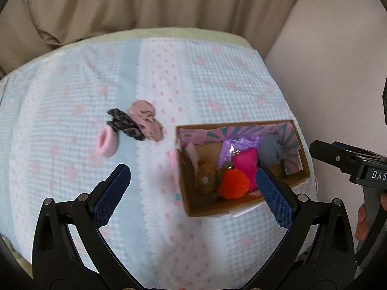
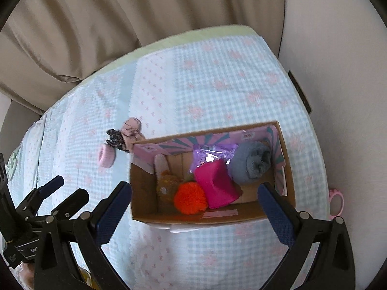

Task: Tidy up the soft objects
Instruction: 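Move both open tools back toward the pink hair tie and pink cloth, then grasp the pink hair tie with the left tool while the right tool grasps the pink cloth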

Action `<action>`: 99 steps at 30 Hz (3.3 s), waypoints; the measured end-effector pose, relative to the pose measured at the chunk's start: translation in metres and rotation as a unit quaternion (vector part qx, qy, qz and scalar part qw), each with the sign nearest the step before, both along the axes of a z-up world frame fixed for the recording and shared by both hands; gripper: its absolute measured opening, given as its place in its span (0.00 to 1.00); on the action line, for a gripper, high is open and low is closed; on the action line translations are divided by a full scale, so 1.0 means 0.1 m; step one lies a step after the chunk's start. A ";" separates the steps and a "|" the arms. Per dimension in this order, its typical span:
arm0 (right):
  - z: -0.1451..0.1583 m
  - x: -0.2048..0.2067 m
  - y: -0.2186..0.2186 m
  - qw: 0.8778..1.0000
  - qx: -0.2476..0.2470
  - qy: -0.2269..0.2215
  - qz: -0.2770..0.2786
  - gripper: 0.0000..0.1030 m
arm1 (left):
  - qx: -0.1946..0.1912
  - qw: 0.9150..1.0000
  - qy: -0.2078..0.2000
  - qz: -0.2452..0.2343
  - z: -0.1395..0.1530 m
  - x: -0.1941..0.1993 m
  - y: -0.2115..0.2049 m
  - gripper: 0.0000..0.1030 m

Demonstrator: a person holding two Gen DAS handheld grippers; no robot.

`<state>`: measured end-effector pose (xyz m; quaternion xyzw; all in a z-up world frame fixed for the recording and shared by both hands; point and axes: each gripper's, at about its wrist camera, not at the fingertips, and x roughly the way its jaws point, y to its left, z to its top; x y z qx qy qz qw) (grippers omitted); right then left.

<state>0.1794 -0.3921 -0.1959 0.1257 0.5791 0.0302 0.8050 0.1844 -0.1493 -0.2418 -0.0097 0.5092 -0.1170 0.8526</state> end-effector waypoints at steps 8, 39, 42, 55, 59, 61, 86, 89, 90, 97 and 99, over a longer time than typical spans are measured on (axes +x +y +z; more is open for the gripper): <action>0.47 -0.12 0.48 0.999 -0.021 -0.046 0.002 1.00 | 0.006 0.999 -0.037 0.015 0.34 -0.21 0.59 1.00; 0.15 0.72 2.43 0.998 0.025 -0.059 0.016 1.00 | -0.023 0.999 -0.031 -0.028 -0.06 0.57 2.39 1.00; -0.04 0.98 2.42 0.999 0.024 -0.045 0.011 1.00 | -0.029 0.999 -0.021 -0.027 -0.27 0.75 2.35 1.00; -1.58 1.92 2.16 0.989 0.078 0.090 -0.089 1.00 | -0.032 0.999 0.033 -0.029 -1.40 1.51 1.92 0.99; -1.98 2.06 2.17 0.987 0.050 0.118 -0.095 0.96 | -0.030 0.998 0.053 -0.035 -1.75 1.64 1.78 0.97; -2.11 2.10 2.18 0.985 0.044 0.132 -0.099 0.95 | -0.032 0.997 0.062 -0.034 -1.88 1.67 1.75 0.95; -2.21 1.80 2.27 0.986 0.010 0.104 -0.130 0.29 | -0.019 0.997 0.068 -0.044 -2.24 1.61 1.64 0.25; -2.03 1.79 2.29 0.988 0.014 0.086 -0.126 0.29 | -0.023 0.997 0.059 -0.040 -2.10 1.56 1.68 0.25; -1.97 1.79 2.30 0.989 0.015 0.081 -0.125 0.29 | -0.024 0.997 0.057 -0.039 -2.06 1.55 1.71 0.25; -1.38 1.66 2.32 0.992 0.021 0.039 -0.114 0.29 | -0.033 0.999 0.022 -0.033 -1.51 1.36 1.92 0.25; -1.18 1.63 2.39 0.993 0.023 0.028 -0.110 0.29 | -0.036 0.999 0.013 -0.029 -1.32 1.28 2.00 0.25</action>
